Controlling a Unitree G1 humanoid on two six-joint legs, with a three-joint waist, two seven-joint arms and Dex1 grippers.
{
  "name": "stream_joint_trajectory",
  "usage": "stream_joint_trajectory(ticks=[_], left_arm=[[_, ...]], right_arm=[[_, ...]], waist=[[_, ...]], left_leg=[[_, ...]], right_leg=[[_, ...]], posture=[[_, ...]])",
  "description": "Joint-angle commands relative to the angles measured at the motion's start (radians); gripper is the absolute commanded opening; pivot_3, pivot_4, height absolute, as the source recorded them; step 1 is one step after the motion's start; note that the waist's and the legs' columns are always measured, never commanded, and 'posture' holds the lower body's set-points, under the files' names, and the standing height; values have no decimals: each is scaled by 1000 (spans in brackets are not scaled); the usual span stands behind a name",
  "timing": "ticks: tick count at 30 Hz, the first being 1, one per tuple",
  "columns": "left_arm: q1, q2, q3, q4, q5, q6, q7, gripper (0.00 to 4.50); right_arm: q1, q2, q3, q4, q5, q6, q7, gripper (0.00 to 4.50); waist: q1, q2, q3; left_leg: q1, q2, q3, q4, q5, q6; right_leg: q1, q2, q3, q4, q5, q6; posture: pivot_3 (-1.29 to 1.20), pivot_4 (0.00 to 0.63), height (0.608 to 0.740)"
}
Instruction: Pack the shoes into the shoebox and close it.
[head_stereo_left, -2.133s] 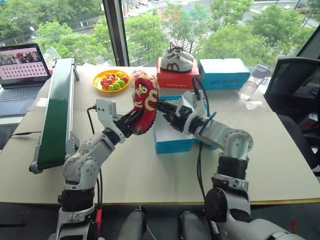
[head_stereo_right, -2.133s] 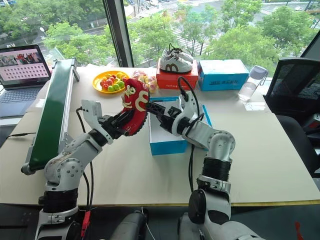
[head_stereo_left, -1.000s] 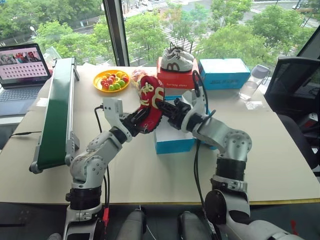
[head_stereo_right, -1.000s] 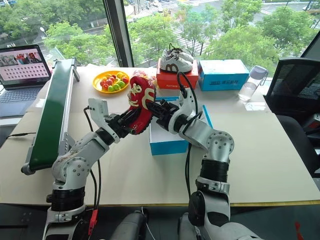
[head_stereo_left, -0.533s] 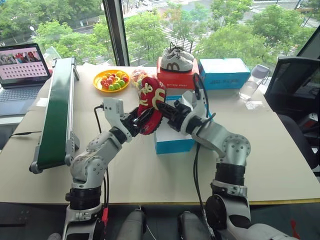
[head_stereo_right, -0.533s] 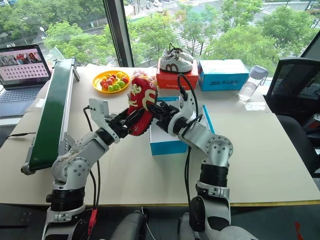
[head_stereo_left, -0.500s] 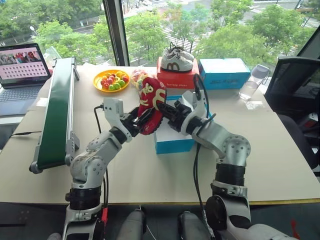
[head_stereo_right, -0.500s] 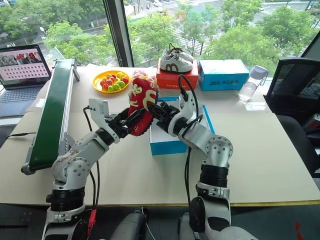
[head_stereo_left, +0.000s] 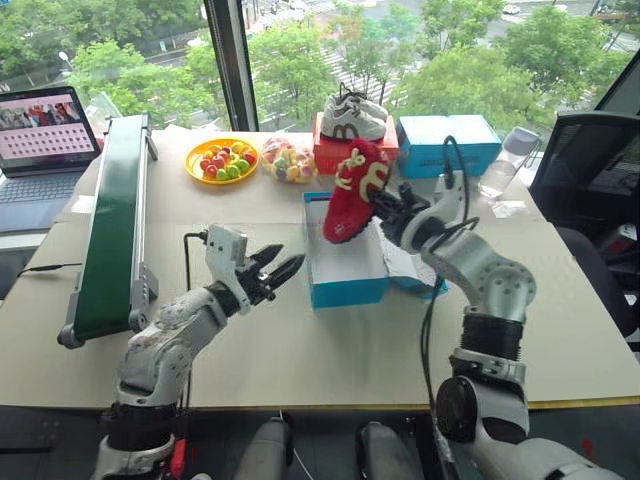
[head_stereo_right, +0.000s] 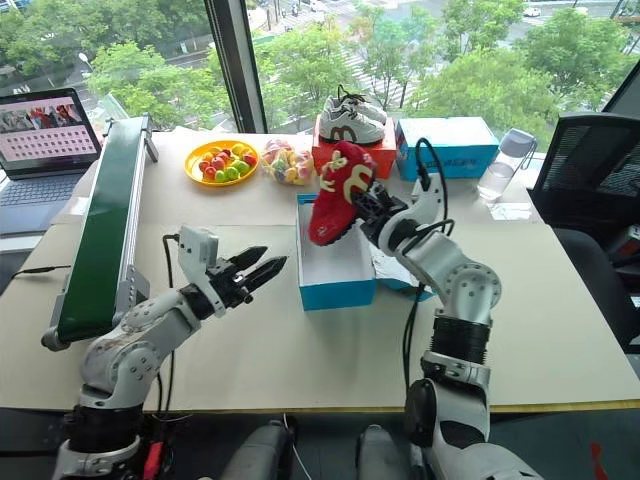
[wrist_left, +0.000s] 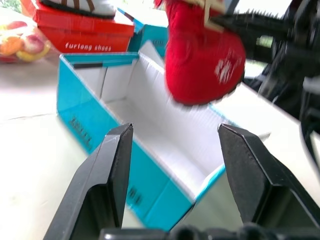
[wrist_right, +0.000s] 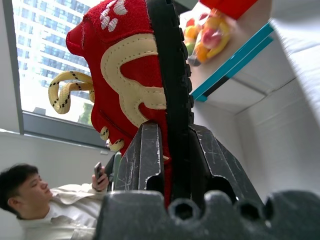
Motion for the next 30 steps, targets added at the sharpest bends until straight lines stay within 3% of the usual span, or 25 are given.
stream_joint_trajectory(ticks=[1, 8, 16, 17, 23, 30], left_arm=[[4, 30, -15, -37, 34, -65, -62, 2875], [1, -7, -16, -42, 40, -66, -40, 2875], [31, -39, -18, -100, 34, -43, -3, 2875], [34, -40, -16, -102, 33, -42, 0, 2923], [43, -42, 18, -92, 31, -46, 24, 2923], [22, -67, 94, -63, 14, -54, 84, 2923]], right_arm=[[-58, -59, 113, 39, -115, 49, 125, 323], [-109, -91, 280, 212, -370, -6, 323, 323], [-145, -42, 287, 364, -530, -59, 416, 323], [-149, -34, 280, 374, -541, -63, 422, 1294], [-185, 16, 229, 324, -567, -76, 425, 3251], [-200, 49, 183, 104, -569, -112, 405, 3251]], waist=[[-2, 0, 0], [-2, 0, 0], [-2, -1, 0], [-3, -1, 0], [-4, 0, 0], [-4, 0, 0]], left_leg=[[0, 0, 1, 0, 0, 0], [-1, 0, 1, -1, 0, 0], [2, -1, 1, 0, 0, 0], [4, -1, 2, 0, 0, 0], [6, 2, 2, 0, 0, 0], [4, 2, 2, -1, 0, 0]], right_leg=[[0, 0, 0, 0, 0, 0], [-1, 0, 0, 0, 0, 1], [3, 0, 0, 0, 1, 3], [4, 1, 0, 0, 1, 3], [4, 1, 0, 1, -1, 6], [2, 1, 0, 2, 2, 2]], posture=[[0, 150, 730], [0, 150, 730], [0, 150, 730], [0, 150, 730], [0, 150, 730], [0, 150, 730]])
